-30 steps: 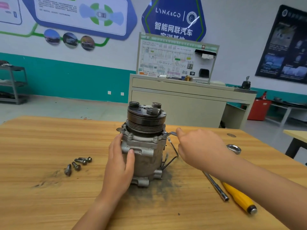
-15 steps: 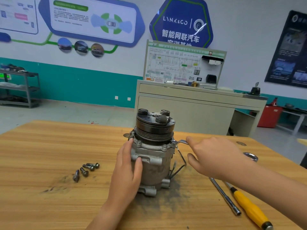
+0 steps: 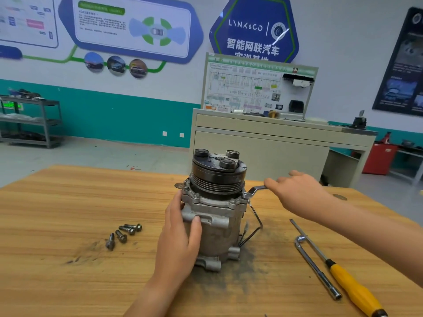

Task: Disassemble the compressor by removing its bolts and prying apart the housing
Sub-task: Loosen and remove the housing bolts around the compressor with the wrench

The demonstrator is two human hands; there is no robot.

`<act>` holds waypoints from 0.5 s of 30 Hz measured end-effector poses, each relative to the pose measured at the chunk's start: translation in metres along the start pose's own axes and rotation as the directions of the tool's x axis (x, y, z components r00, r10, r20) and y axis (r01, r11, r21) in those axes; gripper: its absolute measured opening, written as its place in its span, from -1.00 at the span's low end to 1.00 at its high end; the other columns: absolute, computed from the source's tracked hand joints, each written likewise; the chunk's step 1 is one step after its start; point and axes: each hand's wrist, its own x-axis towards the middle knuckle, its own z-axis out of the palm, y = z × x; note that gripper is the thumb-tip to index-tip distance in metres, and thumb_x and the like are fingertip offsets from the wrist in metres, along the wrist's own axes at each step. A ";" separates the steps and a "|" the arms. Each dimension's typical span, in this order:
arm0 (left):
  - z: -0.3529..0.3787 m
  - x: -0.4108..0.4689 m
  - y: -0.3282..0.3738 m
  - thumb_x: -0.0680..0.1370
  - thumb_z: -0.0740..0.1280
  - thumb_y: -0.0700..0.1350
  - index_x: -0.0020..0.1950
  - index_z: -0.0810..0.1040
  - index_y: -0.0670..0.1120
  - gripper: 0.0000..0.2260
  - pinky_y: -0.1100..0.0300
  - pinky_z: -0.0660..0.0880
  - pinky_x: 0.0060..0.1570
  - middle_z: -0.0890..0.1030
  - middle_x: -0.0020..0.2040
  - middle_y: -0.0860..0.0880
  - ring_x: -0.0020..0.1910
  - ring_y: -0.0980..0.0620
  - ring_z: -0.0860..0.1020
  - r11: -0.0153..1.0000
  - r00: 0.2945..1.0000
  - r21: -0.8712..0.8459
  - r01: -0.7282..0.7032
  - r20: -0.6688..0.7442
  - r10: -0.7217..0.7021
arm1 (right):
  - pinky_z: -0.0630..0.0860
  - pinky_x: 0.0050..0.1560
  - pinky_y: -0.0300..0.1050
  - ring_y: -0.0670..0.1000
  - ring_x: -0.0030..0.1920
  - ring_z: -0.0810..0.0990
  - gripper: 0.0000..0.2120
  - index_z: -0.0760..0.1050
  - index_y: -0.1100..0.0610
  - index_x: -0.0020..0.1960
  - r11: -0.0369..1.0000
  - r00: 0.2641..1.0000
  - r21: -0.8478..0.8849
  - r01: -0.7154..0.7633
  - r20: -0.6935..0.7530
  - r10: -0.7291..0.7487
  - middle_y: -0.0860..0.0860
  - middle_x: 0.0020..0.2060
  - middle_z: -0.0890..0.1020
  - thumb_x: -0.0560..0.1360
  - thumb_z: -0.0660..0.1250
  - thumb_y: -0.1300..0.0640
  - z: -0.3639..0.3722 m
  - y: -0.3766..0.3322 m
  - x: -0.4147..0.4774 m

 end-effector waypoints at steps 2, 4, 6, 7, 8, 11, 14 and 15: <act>-0.001 0.000 0.000 0.57 0.22 -0.13 0.52 0.07 -0.05 -0.45 0.75 0.02 0.01 0.18 0.35 0.19 0.20 0.50 0.11 1.000 1.000 -0.001 0.003 0.005 -0.003 | 0.31 0.27 -0.06 0.06 0.03 0.55 -0.68 0.28 0.10 0.27 0.998 0.998 0.029 -0.053 -0.024 0.053 0.03 0.05 0.58 0.54 0.09 0.31 0.010 -0.009 0.013; -0.001 0.001 0.001 0.58 0.22 -0.12 0.52 0.08 -0.05 -0.45 0.76 0.03 0.00 0.18 0.35 0.20 0.20 0.51 0.11 1.000 1.000 0.004 0.003 0.005 -0.003 | 0.17 0.38 0.00 0.06 0.16 0.50 -0.68 0.31 0.12 0.27 0.995 0.995 0.057 -0.083 -0.051 0.086 0.05 0.18 0.53 0.54 0.12 0.31 0.016 -0.016 0.025; -0.001 0.000 0.001 0.58 0.21 -0.10 0.52 0.08 -0.04 -0.46 0.74 0.07 0.00 0.18 0.34 0.21 0.19 0.52 0.11 1.000 1.000 0.011 -0.005 0.005 0.005 | 0.14 0.39 0.03 0.05 0.21 0.48 -0.68 0.31 0.14 0.28 0.992 0.992 0.086 -0.090 -0.079 0.097 0.06 0.22 0.50 0.54 0.15 0.30 0.020 -0.019 0.031; -0.001 0.001 0.001 0.58 0.20 -0.08 0.52 0.08 -0.03 -0.46 0.71 0.10 0.02 0.17 0.34 0.23 0.20 0.52 0.11 1.000 1.000 0.014 -0.007 0.007 0.007 | 0.14 0.39 0.05 0.05 0.20 0.48 -0.68 0.31 0.15 0.28 0.991 0.991 0.095 -0.094 -0.084 0.102 0.06 0.20 0.51 0.54 0.15 0.29 0.020 -0.020 0.031; -0.002 0.001 0.000 0.58 0.20 -0.07 0.52 0.07 -0.01 -0.46 0.65 0.13 0.05 0.16 0.34 0.25 0.20 0.52 0.11 1.000 1.000 0.018 -0.008 0.010 0.007 | 0.15 0.38 0.06 0.05 0.17 0.50 -0.70 0.31 0.15 0.28 0.988 0.989 0.107 -0.115 -0.082 0.124 0.06 0.17 0.54 0.55 0.14 0.27 0.020 -0.019 0.028; -0.002 0.000 -0.001 0.58 0.20 -0.07 0.51 0.10 -0.01 -0.47 0.53 0.18 0.14 0.17 0.34 0.25 0.22 0.50 0.12 1.000 1.000 0.022 -0.017 0.009 0.016 | 0.41 0.07 -0.01 0.05 -0.12 0.58 -0.78 0.37 0.16 0.19 0.895 0.930 0.346 -0.281 -0.133 0.343 0.02 -0.13 0.61 0.62 0.04 0.14 0.018 -0.009 0.010; -0.002 -0.001 -0.002 0.57 0.23 -0.12 0.47 0.20 -0.06 -0.52 0.68 0.10 0.10 0.26 0.34 0.17 0.24 0.44 0.19 0.999 0.999 -0.006 -0.032 0.006 0.032 | 0.33 -0.40 -0.10 0.07 -0.36 0.50 -0.75 0.39 0.19 0.04 0.633 0.839 0.681 -0.368 -0.049 0.542 0.02 -0.38 0.51 0.63 0.01 0.07 0.015 0.001 -0.022; -0.002 -0.001 -0.003 0.57 0.24 -0.12 0.44 0.25 -0.04 -0.56 0.65 0.12 0.14 0.29 0.34 0.16 0.25 0.40 0.22 0.999 0.999 -0.015 -0.034 0.001 0.034 | 0.29 -0.45 -0.12 0.04 -0.40 0.48 -0.77 0.39 0.18 0.01 0.596 0.837 0.717 -0.362 -0.032 0.547 0.02 -0.41 0.49 0.62 0.03 0.07 0.015 0.003 -0.032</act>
